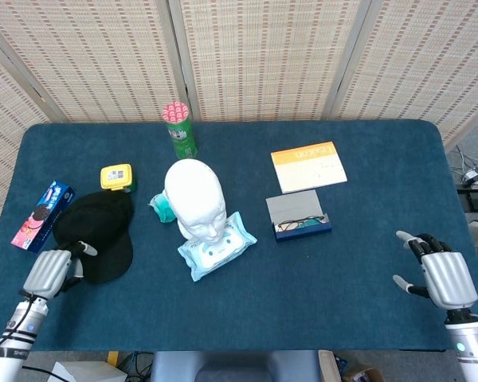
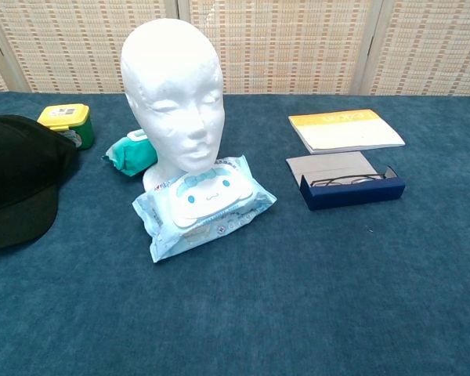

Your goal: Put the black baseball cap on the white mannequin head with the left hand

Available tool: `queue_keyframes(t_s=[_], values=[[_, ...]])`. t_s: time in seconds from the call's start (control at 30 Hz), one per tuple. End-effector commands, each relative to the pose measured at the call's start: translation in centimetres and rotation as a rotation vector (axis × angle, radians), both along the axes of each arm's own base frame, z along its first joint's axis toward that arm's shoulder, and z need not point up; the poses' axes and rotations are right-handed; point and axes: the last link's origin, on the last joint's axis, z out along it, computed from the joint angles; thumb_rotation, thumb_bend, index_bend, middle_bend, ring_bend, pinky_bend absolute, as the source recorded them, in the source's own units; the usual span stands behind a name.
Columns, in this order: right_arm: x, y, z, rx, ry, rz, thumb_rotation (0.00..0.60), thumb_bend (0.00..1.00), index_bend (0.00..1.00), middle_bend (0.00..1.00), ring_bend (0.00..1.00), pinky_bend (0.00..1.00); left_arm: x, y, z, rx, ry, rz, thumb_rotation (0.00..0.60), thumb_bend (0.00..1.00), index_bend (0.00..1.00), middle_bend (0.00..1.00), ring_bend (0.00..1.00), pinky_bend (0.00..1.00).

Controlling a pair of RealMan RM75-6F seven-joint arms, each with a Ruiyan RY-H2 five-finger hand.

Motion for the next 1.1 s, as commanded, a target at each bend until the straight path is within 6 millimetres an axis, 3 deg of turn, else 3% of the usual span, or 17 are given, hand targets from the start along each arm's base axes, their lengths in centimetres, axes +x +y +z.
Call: queue_keyframes(t_s=[0.03,0.1,0.17,0.33,0.67,1.1], values=[[0.0,0.1,0.1,-0.002,-0.004,0.001,0.600,0.00,0.24,0.40,0.26,0.40,-0.1,-1.6,-0.1,0.005,0.035,-0.013,0.600,0.42,0.38,0.37,0.31,0.43],[0.0,0.1,0.1,-0.003,-0.006,0.003,0.600,0.00,0.24,0.40,0.26,0.40,0.0,-2.2,-0.2,0.016,0.051,-0.027,0.600,0.26,0.39,0.40,0.34,0.47],[0.0,0.2,0.2,-0.002,-0.009,0.005,0.600,0.00,0.24,0.40,0.26,0.40,0.1,-2.6,-0.5,0.032,0.055,-0.040,0.600,0.18,0.40,0.43,0.35,0.51],[0.0,0.4,0.4,-0.010,-0.019,0.011,0.600,0.00,0.24,0.40,0.26,0.40,0.1,-3.1,-1.4,0.049,0.068,-0.050,0.600,0.08,0.42,0.47,0.37,0.56],[-0.1,0.5,1.0,-0.020,-0.040,0.014,0.600,0.00,0.24,0.40,0.26,0.40,0.3,-2.6,-3.7,0.035,0.076,-0.031,0.600,0.04,0.43,0.50,0.35,0.56],[-0.1,0.5,1.0,-0.019,-0.041,0.015,0.600,0.00,0.24,0.40,0.26,0.40,0.9,-2.2,-5.1,0.047,0.089,-0.020,0.600,0.03,0.45,0.52,0.34,0.54]])
